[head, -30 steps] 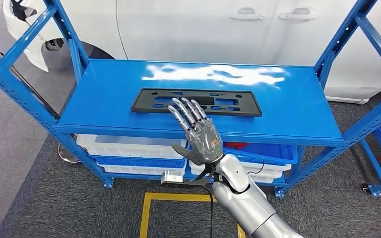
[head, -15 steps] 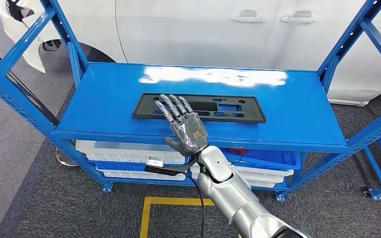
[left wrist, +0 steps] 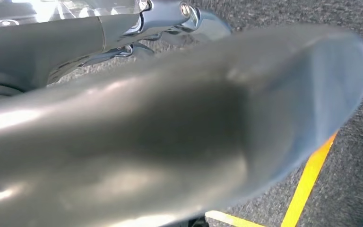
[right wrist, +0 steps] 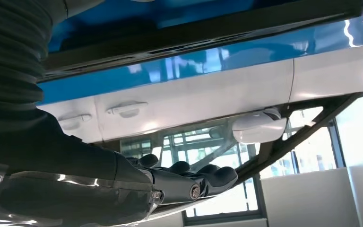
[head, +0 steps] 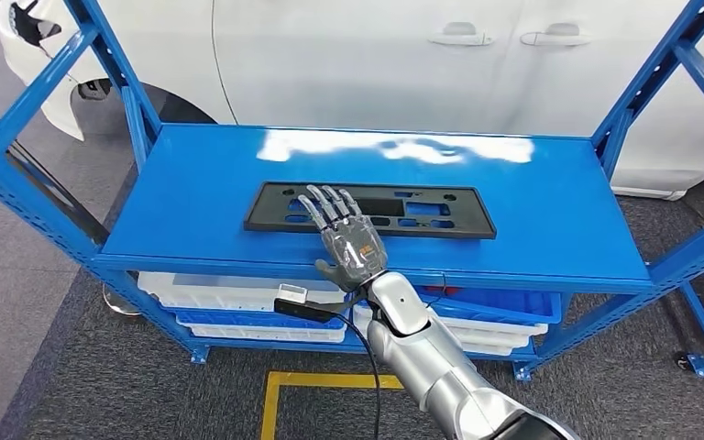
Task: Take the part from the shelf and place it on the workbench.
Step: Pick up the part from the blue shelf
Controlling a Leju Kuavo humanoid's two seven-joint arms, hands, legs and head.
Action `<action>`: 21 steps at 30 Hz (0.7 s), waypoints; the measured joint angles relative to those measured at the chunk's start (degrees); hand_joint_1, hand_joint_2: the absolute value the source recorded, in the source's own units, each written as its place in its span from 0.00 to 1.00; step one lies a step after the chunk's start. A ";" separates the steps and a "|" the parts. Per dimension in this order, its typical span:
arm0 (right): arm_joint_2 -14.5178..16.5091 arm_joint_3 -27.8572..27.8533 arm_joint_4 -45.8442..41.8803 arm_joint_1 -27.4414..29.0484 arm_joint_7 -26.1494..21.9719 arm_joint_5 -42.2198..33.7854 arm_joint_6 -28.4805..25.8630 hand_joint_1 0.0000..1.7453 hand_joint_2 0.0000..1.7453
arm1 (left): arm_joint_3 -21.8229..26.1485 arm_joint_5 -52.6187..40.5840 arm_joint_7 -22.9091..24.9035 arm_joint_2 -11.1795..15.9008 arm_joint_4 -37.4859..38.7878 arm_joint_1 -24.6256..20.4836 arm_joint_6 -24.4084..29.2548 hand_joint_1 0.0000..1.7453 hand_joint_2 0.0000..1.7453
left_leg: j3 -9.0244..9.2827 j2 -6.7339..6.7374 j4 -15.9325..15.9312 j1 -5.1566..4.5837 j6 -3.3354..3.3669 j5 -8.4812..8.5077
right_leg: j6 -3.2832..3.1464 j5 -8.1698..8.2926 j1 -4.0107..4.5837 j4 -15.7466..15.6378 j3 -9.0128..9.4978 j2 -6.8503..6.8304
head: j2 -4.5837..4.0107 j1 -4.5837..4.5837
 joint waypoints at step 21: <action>1.85 -2.02 2.50 0.52 0.42 2.70 -0.05 0.00 1.00 | -0.22 -1.05 -0.17 0.45 0.00 -0.11 -0.06 0.00 0.00 | -3.02 0.02 0.52 0.68 1.52 2.54 | 2.10 -9.56 -0.58 14.96 -4.43 0.04 | 0.01 0.05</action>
